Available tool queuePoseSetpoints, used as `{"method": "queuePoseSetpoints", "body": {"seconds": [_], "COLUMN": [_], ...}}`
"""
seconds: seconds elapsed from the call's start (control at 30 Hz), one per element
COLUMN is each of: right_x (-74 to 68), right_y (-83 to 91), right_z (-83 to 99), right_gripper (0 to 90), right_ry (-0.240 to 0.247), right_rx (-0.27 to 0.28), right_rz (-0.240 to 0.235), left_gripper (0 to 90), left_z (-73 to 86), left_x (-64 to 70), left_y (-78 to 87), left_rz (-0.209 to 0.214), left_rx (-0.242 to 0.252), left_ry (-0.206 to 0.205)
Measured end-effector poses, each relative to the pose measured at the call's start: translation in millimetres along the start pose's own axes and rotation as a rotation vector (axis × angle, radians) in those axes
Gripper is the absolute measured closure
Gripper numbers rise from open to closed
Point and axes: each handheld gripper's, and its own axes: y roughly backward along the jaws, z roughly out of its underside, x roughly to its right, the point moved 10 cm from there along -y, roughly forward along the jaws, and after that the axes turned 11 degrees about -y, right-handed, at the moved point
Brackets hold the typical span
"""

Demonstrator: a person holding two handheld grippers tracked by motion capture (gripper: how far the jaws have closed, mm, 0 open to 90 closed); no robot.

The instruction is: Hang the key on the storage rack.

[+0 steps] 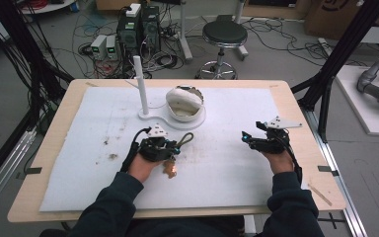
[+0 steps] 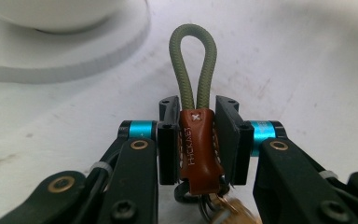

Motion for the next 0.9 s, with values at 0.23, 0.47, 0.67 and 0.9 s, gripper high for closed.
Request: {"method": "queuePoseSetpoints", "body": {"seconds": [0.23,0.47,0.67,0.9], "right_x": [1.5,1.4,1.7,1.6], "right_y": [1.3,0.8,0.6,0.1], "right_z": [-0.8,-0.8,-0.4,0.0], "right_gripper": [27.9,27.9,27.9,27.9], "right_ry": [-0.006,-0.009,-0.006,-0.007], "right_rx": [0.006,0.008,0.005,0.002], "right_rz": [0.004,0.004,0.006,0.008], "left_gripper": [71.1,71.1,71.2,71.3], "left_z": [-7.6,-27.8,-38.6,-62.7], "left_x": [-35.6,-68.4,-89.9,-108.0], "left_y": [42.3,86.8,112.5,141.6], "left_rz": [-0.042,-0.121,-0.172,-0.217], "left_rx": [0.146,0.267,0.321,0.398], "left_ry": [0.101,0.118,0.129,0.114]}}
